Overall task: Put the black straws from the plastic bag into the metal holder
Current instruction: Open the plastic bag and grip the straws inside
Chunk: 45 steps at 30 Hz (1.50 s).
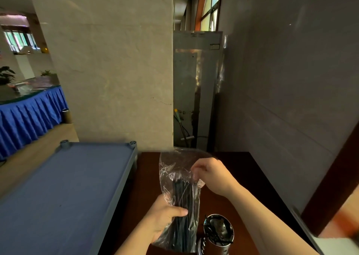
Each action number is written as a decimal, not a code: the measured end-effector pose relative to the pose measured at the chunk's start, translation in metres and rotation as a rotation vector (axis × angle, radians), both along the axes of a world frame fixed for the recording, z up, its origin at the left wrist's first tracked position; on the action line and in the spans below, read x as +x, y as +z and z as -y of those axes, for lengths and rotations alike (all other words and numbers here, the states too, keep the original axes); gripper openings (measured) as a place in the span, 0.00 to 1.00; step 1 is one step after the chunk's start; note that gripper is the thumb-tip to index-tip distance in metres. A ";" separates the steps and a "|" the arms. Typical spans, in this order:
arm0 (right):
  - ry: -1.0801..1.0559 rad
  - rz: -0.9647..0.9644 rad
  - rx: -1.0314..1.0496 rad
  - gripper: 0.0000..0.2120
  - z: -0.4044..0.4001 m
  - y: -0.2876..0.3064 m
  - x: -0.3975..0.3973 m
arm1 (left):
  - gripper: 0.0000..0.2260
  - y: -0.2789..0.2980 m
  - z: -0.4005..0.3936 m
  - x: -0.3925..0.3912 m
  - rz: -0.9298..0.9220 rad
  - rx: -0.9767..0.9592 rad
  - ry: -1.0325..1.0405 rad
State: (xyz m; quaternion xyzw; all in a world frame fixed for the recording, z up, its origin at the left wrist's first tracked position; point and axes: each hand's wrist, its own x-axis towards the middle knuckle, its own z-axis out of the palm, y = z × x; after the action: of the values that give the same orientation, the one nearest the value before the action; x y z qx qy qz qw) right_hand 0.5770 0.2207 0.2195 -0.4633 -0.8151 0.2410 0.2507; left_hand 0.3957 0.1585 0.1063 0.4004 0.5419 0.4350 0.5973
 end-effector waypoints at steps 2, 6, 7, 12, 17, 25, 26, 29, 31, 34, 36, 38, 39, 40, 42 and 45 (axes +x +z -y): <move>-0.003 0.073 0.016 0.08 -0.003 -0.001 -0.002 | 0.24 0.000 -0.002 0.000 -0.044 0.030 0.002; 0.014 0.131 -0.003 0.09 -0.009 0.000 -0.005 | 0.20 0.004 -0.006 -0.002 -0.070 0.094 -0.002; 0.022 0.143 -0.020 0.11 -0.010 0.001 -0.005 | 0.18 0.005 -0.006 -0.004 -0.072 0.104 -0.006; 0.050 0.144 -0.161 0.27 -0.014 0.001 -0.007 | 0.14 0.010 -0.006 -0.010 -0.057 0.132 0.006; 0.070 0.185 -0.182 0.32 -0.012 -0.004 -0.011 | 0.15 0.008 -0.003 -0.009 -0.043 0.130 -0.010; 0.059 0.129 -0.166 0.18 -0.006 -0.007 -0.013 | 0.15 0.013 0.005 -0.003 -0.020 0.122 -0.081; 0.074 0.135 -0.166 0.18 -0.005 -0.007 -0.013 | 0.15 0.013 0.006 -0.003 -0.014 0.122 -0.087; 0.092 0.169 -0.149 0.16 -0.004 -0.008 -0.014 | 0.16 0.015 0.010 -0.003 0.016 0.112 -0.104; 0.098 0.175 -0.134 0.15 -0.003 -0.010 -0.015 | 0.16 0.015 0.012 -0.003 0.032 0.106 -0.109; 0.088 0.150 -0.113 0.12 -0.001 -0.011 -0.015 | 0.16 0.016 0.015 -0.003 0.036 0.109 -0.112; 0.068 0.110 -0.102 0.11 -0.001 -0.009 -0.014 | 0.18 0.017 0.017 -0.004 0.035 0.108 -0.119; 0.045 0.075 -0.076 0.12 -0.001 -0.006 -0.013 | 0.19 0.018 0.020 -0.004 0.029 0.105 -0.127; 0.034 0.053 -0.076 0.12 -0.002 -0.005 -0.012 | 0.19 0.019 0.021 -0.004 0.022 0.104 -0.132; 0.026 0.028 -0.085 0.11 -0.002 -0.003 -0.012 | 0.19 0.019 0.022 -0.004 0.016 0.102 -0.135; 0.015 -0.008 -0.096 0.10 -0.002 0.000 -0.013 | 0.19 0.020 0.024 -0.003 0.003 0.094 -0.138; -0.002 -0.065 -0.075 0.10 -0.002 0.002 -0.012 | 0.19 0.020 0.024 -0.004 -0.022 0.080 -0.139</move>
State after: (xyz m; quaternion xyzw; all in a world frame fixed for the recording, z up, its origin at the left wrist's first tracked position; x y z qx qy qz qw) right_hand 0.5647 0.2229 0.2215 -0.4652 -0.7965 0.2860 0.2596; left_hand 0.3920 0.1341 0.1268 0.4651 0.5015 0.4095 0.6037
